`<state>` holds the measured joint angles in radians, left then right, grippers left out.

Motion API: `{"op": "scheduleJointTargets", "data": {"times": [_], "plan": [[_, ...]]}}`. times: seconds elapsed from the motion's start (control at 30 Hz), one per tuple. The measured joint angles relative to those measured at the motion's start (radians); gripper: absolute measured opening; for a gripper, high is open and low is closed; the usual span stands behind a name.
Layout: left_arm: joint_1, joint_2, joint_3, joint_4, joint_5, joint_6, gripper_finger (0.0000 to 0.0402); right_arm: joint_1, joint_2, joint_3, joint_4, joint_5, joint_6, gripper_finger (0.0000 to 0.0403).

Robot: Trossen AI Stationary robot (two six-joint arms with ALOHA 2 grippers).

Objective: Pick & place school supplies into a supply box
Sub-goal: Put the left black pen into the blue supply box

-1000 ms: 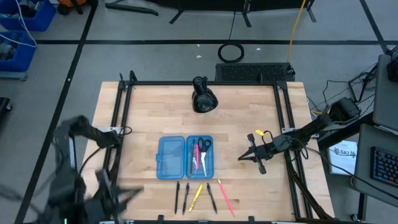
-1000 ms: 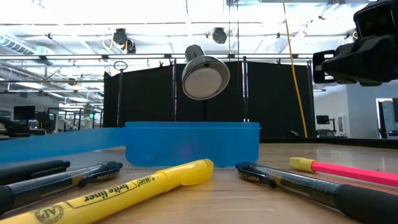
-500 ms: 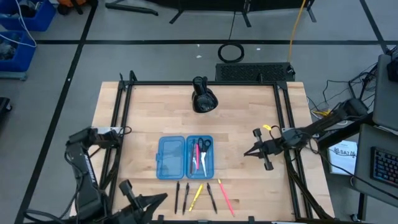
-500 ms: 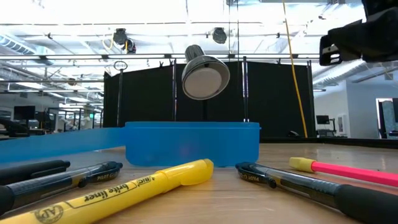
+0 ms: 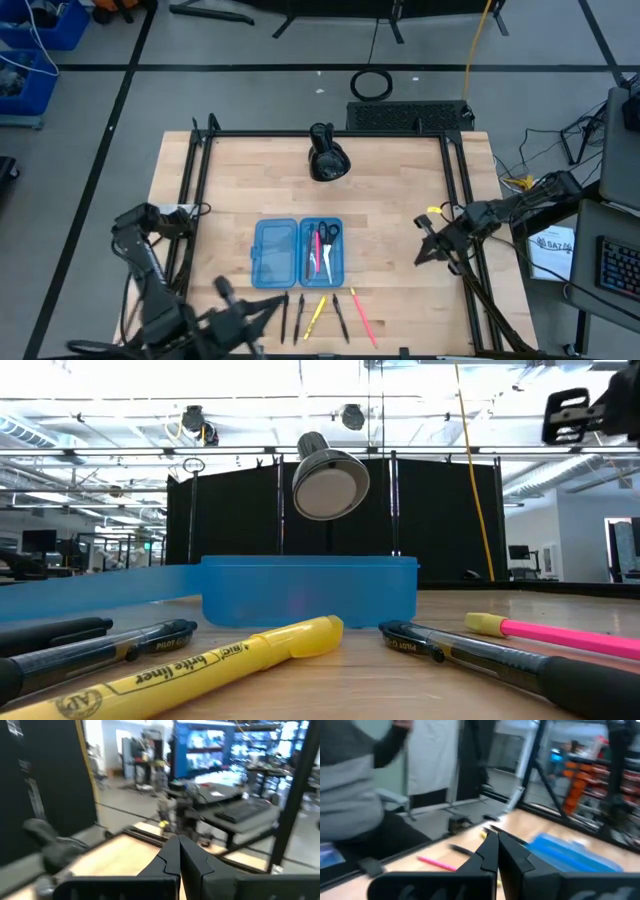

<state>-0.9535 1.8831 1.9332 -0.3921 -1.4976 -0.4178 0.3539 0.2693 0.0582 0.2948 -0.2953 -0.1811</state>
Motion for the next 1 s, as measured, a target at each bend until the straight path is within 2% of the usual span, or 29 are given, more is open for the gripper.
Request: {"op": "scheduleJointTargets", "data": {"times": [0.07, 0.2, 0.33, 0.43, 0.5, 0.53, 0.6, 0.7, 0.8, 0.9, 1.0], "plan": [[0.034, 0.019, -0.001, -0.018, 0.070, -0.054, 0.0003, 0.000, -0.006, 0.000, 0.004, 0.012, 0.000, 0.0000], [0.143, 0.048, -0.002, -0.031, 0.326, -0.090, 0.0002, 0.000, -0.005, 0.000, -0.012, 0.062, 0.012, 0.0000], [0.262, 0.068, 0.012, -0.015, 0.546, 0.080, 0.0002, 0.000, -0.003, 0.000, -0.019, 0.059, 0.015, 0.0000], [0.348, 0.064, 0.041, 0.042, 0.677, 0.342, 0.0002, 0.000, -0.003, 0.000, -0.019, 0.059, 0.016, 0.0000], [0.392, 0.060, 0.081, 0.021, 0.682, 0.527, 0.0002, 0.000, -0.003, 0.000, -0.020, 0.058, 0.015, 0.0000], [0.410, 0.057, 0.108, -0.025, 0.649, 0.586, 0.0002, 0.000, -0.003, 0.000, -0.022, 0.058, 0.018, 0.0000], [0.441, 0.040, 0.169, -0.188, 0.571, 0.608, 0.0002, 0.000, -0.002, 0.000, -0.026, 0.058, 0.034, 0.0000], [0.473, -0.050, 0.213, -0.522, 0.531, 0.428, 0.0002, 0.000, -0.003, 0.000, -0.035, 0.057, 0.038, 0.0000], [0.458, -0.168, 0.157, -0.736, 0.468, 0.210, 0.0001, 0.000, -0.002, 0.000, -0.050, 0.058, 0.030, 0.0000], [0.371, -0.287, 0.002, -0.864, 0.326, -0.044, 0.0001, 0.000, -0.002, -0.001, -0.064, 0.057, 0.003, 0.0000], [0.279, -0.435, -0.210, -0.972, 0.246, -0.458, 0.0001, 0.000, -0.002, -0.001, -0.061, 0.058, -0.007, 0.0000]]}}
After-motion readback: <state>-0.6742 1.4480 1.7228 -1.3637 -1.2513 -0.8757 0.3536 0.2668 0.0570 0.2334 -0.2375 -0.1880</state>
